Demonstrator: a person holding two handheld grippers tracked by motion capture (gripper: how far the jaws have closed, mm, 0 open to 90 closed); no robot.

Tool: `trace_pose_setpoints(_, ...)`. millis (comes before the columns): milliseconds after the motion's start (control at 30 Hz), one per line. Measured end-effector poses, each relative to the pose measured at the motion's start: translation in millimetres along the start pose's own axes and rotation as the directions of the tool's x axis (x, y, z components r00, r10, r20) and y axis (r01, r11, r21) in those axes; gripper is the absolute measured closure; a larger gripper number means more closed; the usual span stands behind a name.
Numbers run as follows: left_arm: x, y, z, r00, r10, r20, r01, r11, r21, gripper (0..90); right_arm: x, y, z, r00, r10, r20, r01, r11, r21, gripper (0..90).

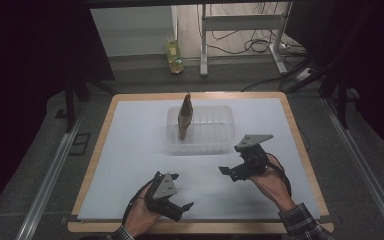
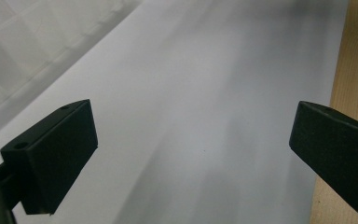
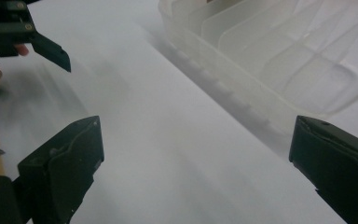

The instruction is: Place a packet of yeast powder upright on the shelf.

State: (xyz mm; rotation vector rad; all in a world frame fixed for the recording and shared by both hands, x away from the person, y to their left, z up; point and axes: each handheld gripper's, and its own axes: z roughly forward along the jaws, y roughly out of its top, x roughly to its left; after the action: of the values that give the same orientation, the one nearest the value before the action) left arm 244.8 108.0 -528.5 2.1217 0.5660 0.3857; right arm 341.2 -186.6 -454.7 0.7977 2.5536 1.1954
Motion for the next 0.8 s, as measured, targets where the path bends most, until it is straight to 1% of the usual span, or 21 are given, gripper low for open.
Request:
trace_pose_setpoints(300,1.5,0.3,-1.9,0.9999,-0.011,-0.005,0.011,0.9999,-0.002,0.8,3.2,-21.0,-8.5,0.9994,-0.011,0.033,0.011,0.9999,-0.007,3.0)
trace_pose_setpoints(467,2.2,0.0,-1.9,0.9999,-0.013,-0.008,0.013,0.9999,0.003,0.8,4.1,-32.0,-16.2,0.9993,-0.002,0.038,0.003,0.9998,-0.02,2.9)
trace_pose_setpoints(567,2.3,-0.1,-1.9,0.9999,-0.013,-0.009,0.013,0.9999,0.006,0.8,4.4,-37.8,-20.1,0.9991,0.001,0.041,0.0,0.9998,-0.018,2.7)
trace_pose_setpoints(733,2.5,-0.3,-1.8,0.9998,-0.014,-0.011,0.014,0.9999,0.009,0.8,3.4,-48.0,-28.4,0.9989,0.02,0.043,-0.019,0.9994,-0.03,1.9)
trace_pose_setpoints(800,2.7,-0.5,-1.6,0.9998,-0.014,-0.013,0.014,0.9998,0.011,0.8,2.8,-53.4,-32.9,0.9982,0.03,0.053,-0.028,0.9991,-0.031,1.6)
